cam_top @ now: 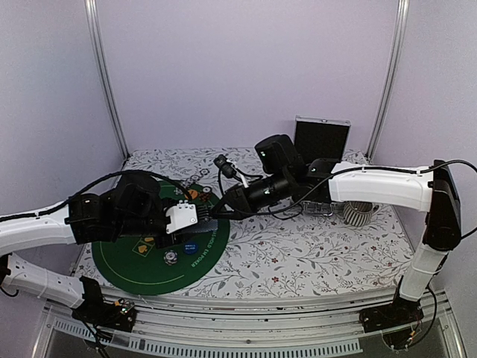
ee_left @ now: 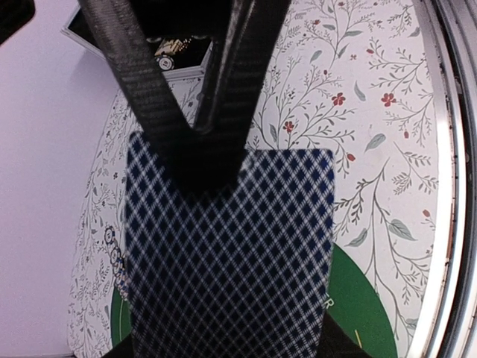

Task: Distribute texas hold em gaming equipment
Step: Pass from the right arm to the left

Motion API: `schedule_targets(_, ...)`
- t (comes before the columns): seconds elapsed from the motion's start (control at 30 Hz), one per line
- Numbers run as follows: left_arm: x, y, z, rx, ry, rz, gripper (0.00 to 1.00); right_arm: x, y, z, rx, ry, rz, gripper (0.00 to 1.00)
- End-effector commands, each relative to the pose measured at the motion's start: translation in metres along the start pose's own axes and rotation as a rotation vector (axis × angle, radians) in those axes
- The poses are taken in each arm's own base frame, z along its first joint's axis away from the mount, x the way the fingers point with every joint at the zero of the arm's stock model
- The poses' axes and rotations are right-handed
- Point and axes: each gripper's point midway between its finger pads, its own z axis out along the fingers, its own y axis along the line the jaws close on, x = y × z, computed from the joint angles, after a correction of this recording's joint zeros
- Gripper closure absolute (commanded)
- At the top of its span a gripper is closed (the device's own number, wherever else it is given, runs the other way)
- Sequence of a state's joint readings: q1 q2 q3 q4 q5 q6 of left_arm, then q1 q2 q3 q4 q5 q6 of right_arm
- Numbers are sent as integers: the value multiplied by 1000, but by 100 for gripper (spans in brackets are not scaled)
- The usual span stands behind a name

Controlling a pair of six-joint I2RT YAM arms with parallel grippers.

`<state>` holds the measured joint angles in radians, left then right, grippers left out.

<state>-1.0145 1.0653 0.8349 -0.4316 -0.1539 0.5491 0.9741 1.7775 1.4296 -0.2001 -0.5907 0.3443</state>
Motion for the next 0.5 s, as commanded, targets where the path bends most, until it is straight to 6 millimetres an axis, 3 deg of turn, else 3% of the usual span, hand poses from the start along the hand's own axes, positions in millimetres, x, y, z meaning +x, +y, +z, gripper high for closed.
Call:
schedule_targets(0.0,-5,6,-2,-13,-27,-18,51,-5,6,-9,12,-16,-10,75)
schedule_targets(0.23,-3,5,-3,-15,-24,-19,51,-7,5,-13,31,-18,-10,95)
schedule_targets(0.47,-2,4,-2,-10,-22,-23,51,-8,13,-17,12,-15,-27,97)
